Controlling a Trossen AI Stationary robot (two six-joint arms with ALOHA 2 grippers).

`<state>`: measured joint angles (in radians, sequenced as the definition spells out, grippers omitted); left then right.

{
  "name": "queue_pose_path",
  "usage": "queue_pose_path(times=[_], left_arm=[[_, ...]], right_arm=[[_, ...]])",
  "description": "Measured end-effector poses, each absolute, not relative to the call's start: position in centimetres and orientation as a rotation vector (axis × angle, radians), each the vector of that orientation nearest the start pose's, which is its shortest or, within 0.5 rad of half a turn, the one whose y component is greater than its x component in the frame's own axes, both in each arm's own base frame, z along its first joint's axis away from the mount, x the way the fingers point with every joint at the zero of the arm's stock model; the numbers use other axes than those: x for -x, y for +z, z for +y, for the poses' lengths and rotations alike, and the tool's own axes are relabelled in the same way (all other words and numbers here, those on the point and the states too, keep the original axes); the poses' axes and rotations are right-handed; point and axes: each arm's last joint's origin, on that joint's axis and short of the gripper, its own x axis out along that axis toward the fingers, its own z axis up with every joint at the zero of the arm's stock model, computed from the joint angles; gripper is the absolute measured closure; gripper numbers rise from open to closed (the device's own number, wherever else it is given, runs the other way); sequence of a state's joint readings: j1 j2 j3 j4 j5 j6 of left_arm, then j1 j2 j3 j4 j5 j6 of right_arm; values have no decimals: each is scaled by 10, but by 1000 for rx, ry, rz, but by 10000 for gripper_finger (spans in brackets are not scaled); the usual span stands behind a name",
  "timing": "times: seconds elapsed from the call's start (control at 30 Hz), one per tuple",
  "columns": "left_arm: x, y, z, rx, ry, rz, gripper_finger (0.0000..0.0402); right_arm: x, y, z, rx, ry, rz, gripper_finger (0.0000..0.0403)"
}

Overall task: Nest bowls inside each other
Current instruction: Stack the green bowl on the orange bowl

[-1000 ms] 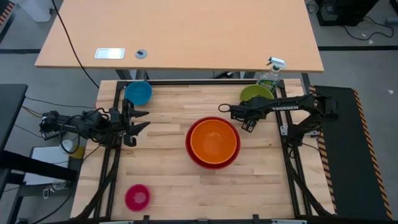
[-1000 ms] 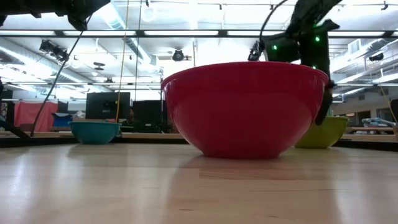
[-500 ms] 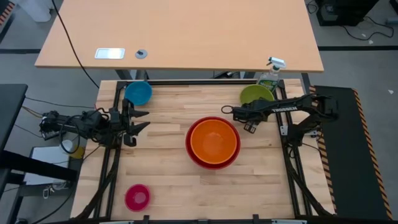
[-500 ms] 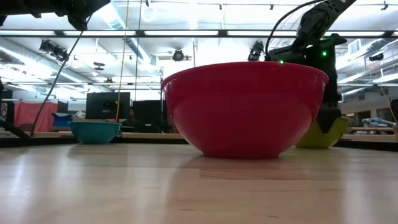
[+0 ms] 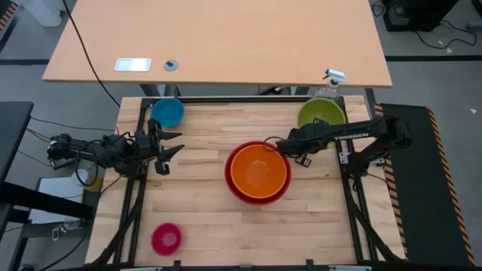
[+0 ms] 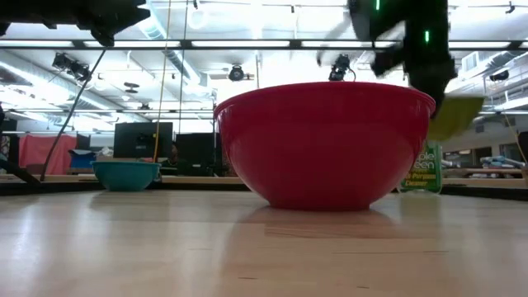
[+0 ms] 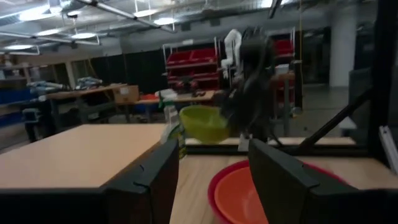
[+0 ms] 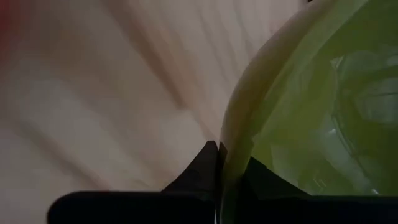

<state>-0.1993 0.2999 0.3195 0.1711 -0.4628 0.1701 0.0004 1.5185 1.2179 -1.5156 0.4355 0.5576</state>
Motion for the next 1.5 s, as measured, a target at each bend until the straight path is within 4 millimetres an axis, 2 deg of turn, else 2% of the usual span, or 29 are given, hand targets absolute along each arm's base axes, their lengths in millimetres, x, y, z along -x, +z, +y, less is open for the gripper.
queue_pose_path(times=[0.13, 0.23, 0.33, 0.5, 0.7, 0.87, 0.97, 1.13, 1.33, 1.5], left_arm=[[-108, 261, -7, -113, 318, -122, 207], [-111, 259, -8, -119, 323, -101, 207], [-113, 259, -8, -124, 326, -89, 207], [-112, 268, -7, -118, 355, -47, 207], [-107, 274, -6, -88, 352, 48, 207], [-107, 274, -6, -74, 356, 53, 207], [-107, 274, -6, -70, 355, 53, 207], [-107, 274, -6, -73, 355, 54, 207], [-107, 274, -6, -74, 356, 55, 207], [-107, 273, -6, -64, 356, 64, 207]], right_arm=[[-257, 288, 24, -9, -649, 1416, 384], [-281, 293, 51, 11, -556, 1299, 382], [-312, 284, 79, 96, -476, 1285, 377], [-364, 259, 118, 234, -364, 1395, 376], [-397, 240, 144, 340, -244, 1503, 374], [-409, 228, 150, 357, -196, 1515, 373], [-411, 224, 145, 291, -165, 1559, 366], [-415, 223, 135, 203, -167, 1584, 312], [-415, 231, 126, 147, -148, 1595, 231], [-416, 261, 123, 69, -143, 1557, 193]])
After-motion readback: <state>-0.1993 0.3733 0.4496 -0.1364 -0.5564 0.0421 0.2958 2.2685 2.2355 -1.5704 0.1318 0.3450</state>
